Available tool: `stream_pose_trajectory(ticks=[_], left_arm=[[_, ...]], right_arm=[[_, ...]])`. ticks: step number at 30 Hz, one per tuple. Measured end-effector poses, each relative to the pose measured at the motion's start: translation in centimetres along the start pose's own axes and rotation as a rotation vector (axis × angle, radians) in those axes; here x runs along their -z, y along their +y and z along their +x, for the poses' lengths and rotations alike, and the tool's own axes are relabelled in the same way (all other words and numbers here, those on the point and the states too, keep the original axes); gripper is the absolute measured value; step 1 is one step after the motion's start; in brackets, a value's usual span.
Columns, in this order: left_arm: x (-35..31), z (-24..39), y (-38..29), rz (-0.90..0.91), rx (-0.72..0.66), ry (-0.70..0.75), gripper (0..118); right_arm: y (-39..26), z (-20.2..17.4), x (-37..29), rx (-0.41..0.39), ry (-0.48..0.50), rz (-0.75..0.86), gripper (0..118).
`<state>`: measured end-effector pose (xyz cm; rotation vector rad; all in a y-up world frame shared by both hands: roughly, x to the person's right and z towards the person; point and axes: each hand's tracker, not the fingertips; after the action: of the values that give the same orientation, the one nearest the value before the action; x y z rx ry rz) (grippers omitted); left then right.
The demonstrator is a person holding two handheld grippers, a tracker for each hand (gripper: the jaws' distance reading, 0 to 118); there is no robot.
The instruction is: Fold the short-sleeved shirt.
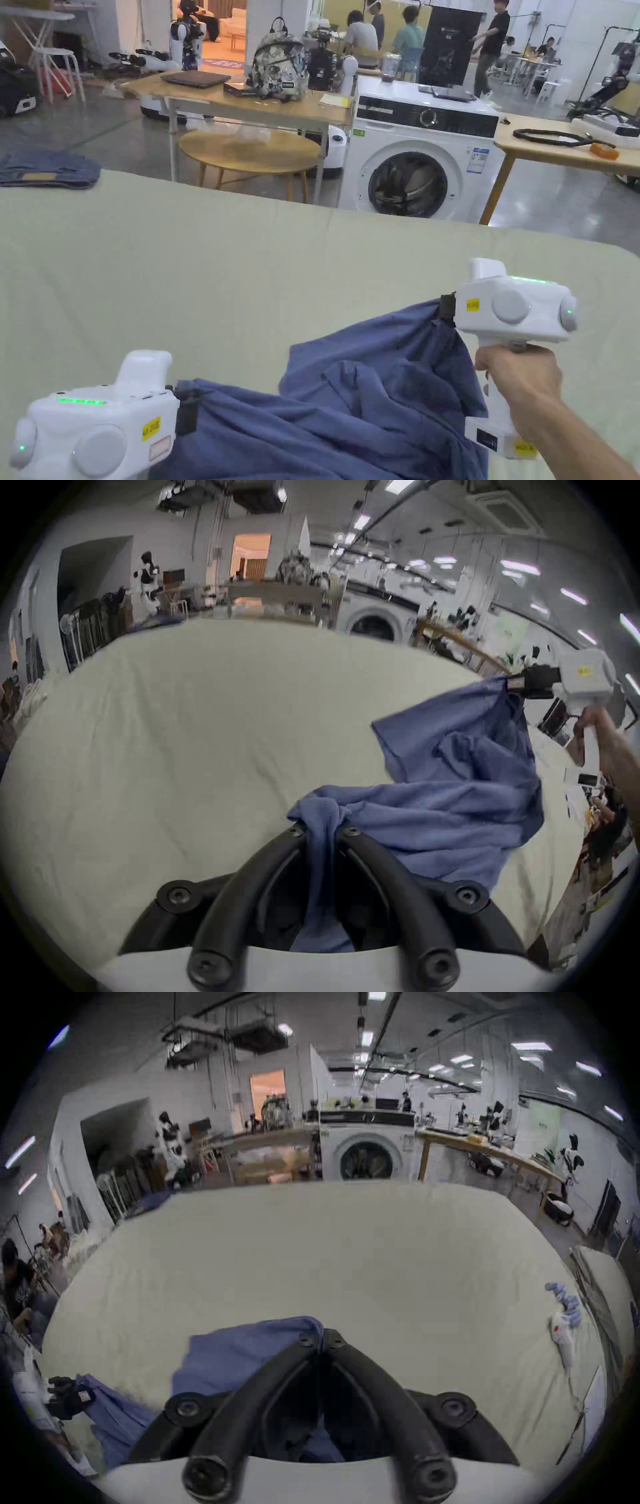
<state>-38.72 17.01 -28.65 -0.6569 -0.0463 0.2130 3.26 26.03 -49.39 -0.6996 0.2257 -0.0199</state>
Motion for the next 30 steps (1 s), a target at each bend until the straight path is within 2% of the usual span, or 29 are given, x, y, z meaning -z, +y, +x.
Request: stream_pose_trajectory(ticks=[8, 10, 12, 15, 17, 18, 20, 21, 26, 28, 30], left_arm=[[-10.3, 3.0, 8.9, 0.279, 0.029, -0.044, 6], [-11.9, 3.2, 11.4, 0.271, 0.019, -0.024, 6], [-13.5, 3.0, 13.7, 0.309, 0.002, -0.032, 6], [-14.8, 2.2, 16.8, 0.330, -0.030, -0.023, 6], [-15.9, 2.3, 18.6, 0.346, -0.025, -0.014, 6], [-16.1, 2.2, 19.7, 0.355, -0.029, -0.012, 6], [-17.2, 2.6, 21.5, 0.369, 0.006, 0.015, 6], [-17.6, 2.7, 22.3, 0.380, 0.014, 0.027, 6], [-18.9, 2.5, 25.8, 0.386, -0.004, 0.028, 6], [-19.4, 2.8, 26.6, 0.396, 0.010, 0.049, 6], [-20.0, 3.4, 27.0, 0.412, 0.013, 0.048, 6]], right_arm=[[3.3, 3.5, -12.5, 0.028, -0.055, 0.189, 0], [3.9, 4.1, -15.7, 0.036, -0.080, 0.241, 0], [5.0, 5.5, -18.8, 0.091, -0.088, 0.288, 0], [6.4, 6.7, -22.7, 0.071, -0.144, 0.343, 0], [7.4, 7.7, -24.6, 0.107, -0.150, 0.370, 0], [7.8, 8.0, -25.9, 0.098, -0.152, 0.388, 0], [8.6, 8.2, -27.7, 0.071, -0.201, 0.412, 0], [8.6, 7.8, -29.3, 0.070, -0.194, 0.418, 0], [9.5, 8.5, -32.8, 0.102, -0.248, 0.460, 0], [9.4, 8.6, -33.9, 0.139, -0.225, 0.482, 0], [9.4, 8.0, -34.4, 0.128, -0.252, 0.496, 0]])
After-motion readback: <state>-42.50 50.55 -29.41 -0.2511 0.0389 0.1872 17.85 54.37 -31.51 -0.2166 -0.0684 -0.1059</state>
